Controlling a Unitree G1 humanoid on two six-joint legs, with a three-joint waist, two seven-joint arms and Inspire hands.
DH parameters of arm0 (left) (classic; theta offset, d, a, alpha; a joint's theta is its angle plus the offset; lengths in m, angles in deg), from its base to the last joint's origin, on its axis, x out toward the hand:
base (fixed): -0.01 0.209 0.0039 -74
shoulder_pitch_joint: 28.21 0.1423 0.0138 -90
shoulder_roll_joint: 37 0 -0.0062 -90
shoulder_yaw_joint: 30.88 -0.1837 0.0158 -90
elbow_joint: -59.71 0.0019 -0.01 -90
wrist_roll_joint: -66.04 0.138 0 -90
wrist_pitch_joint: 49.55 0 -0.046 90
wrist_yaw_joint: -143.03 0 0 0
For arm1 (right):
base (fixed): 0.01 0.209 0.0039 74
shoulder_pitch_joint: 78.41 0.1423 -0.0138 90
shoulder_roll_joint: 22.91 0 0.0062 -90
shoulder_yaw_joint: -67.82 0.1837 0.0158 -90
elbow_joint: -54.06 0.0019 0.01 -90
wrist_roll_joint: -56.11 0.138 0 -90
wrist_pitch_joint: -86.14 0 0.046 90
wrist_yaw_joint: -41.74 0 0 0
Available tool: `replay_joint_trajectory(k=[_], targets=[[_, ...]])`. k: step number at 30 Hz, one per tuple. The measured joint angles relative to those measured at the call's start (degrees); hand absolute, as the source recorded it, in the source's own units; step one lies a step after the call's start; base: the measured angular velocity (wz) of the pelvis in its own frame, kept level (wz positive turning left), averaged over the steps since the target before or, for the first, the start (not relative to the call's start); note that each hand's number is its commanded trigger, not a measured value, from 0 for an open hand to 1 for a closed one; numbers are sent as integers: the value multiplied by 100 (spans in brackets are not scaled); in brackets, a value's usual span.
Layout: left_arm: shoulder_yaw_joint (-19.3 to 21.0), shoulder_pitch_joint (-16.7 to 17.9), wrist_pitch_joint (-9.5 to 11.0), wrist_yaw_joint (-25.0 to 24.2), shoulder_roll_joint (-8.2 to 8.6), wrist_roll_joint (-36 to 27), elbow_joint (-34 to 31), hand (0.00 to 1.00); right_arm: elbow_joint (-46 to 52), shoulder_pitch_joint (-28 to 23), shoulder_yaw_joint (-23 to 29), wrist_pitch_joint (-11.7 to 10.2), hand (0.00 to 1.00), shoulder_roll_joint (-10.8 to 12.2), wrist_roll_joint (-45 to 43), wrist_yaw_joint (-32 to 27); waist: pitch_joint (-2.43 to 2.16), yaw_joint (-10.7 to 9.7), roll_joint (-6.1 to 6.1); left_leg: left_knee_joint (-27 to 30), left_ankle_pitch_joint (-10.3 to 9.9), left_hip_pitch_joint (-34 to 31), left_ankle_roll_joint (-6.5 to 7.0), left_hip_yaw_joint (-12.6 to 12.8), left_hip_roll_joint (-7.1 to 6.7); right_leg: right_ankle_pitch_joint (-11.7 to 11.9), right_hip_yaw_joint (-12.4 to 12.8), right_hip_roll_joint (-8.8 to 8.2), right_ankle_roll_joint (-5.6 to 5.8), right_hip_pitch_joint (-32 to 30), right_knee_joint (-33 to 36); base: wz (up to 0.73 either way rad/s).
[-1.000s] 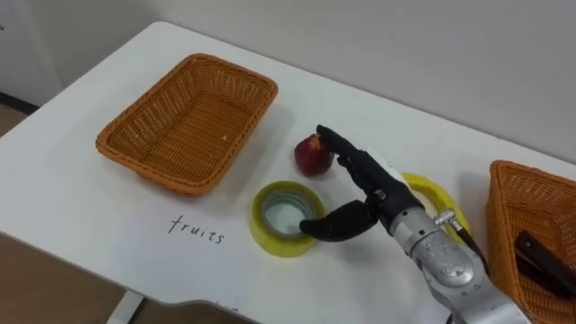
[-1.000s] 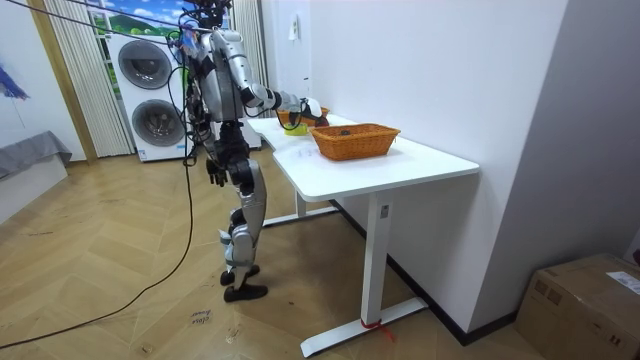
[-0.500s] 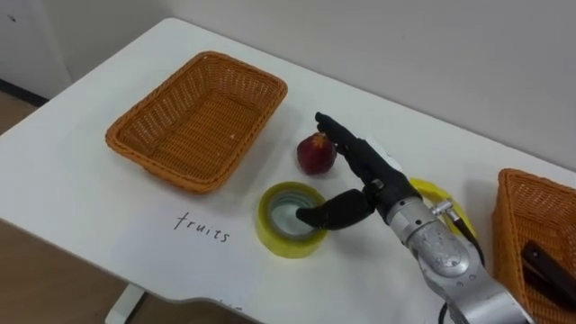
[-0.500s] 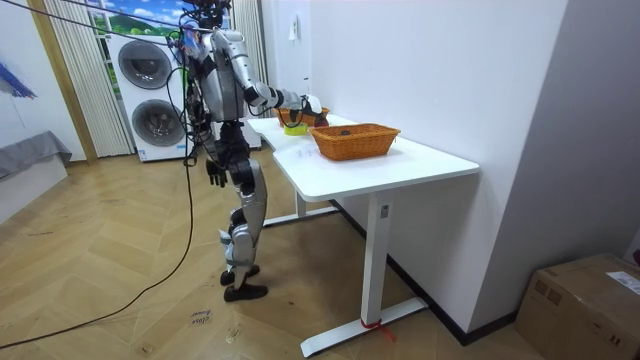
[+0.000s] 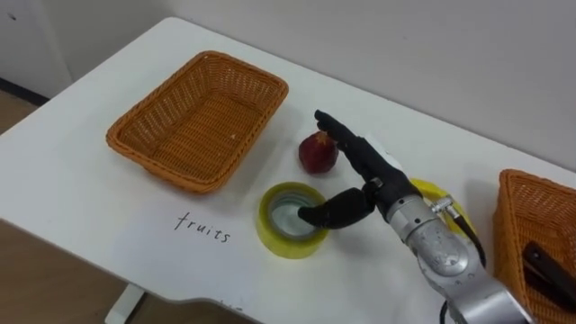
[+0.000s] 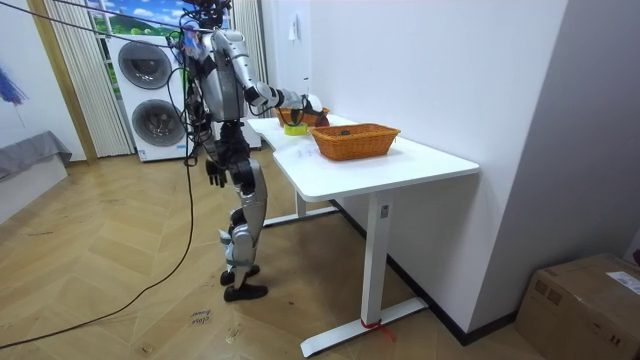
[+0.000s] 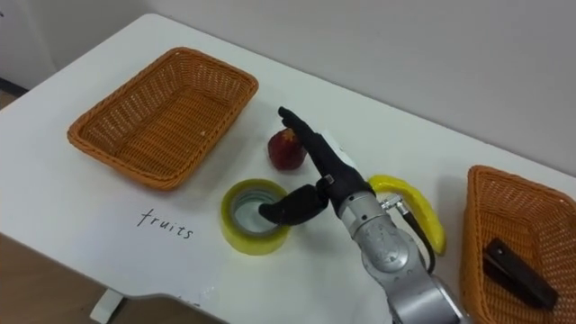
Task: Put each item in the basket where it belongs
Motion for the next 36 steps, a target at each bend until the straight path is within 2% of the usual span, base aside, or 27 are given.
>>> replay_joint_trajectory(k=[7,16,23,27,36], targets=[[-3,-27,-50,0,-9,-8,0,0,72,-2,-185,124,0,55,-423,1,-7,-18,-9,13,8,-3,15,-83,-31,-1,-5,-16,1,23,1,5],[20,-9,-83,10,-18,-7,-189,0,75,-77,-224,130,0,108,-702,1,-12,5,-3,23,15,1,26,-99,-38,-2,-4,-25,4,32,7,1],[24,-67,-119,-14,-17,-5,-190,0,76,-79,-342,140,0,105,-1291,28,-25,9,9,13,19,3,24,-96,-37,-3,-8,-24,5,29,4,0],[20,-52,-193,-37,-17,-10,-232,0,87,-76,-366,249,0,102,-1329,42,-46,15,3,13,19,18,25,-98,-38,-3,-9,-24,5,44,4,0],[8,-38,-257,-42,-27,-9,-338,0,77,-76,-389,382,0,95,-1328,45,-51,17,-12,13,24,28,22,-96,-38,-2,-12,-26,5,52,5,0]])
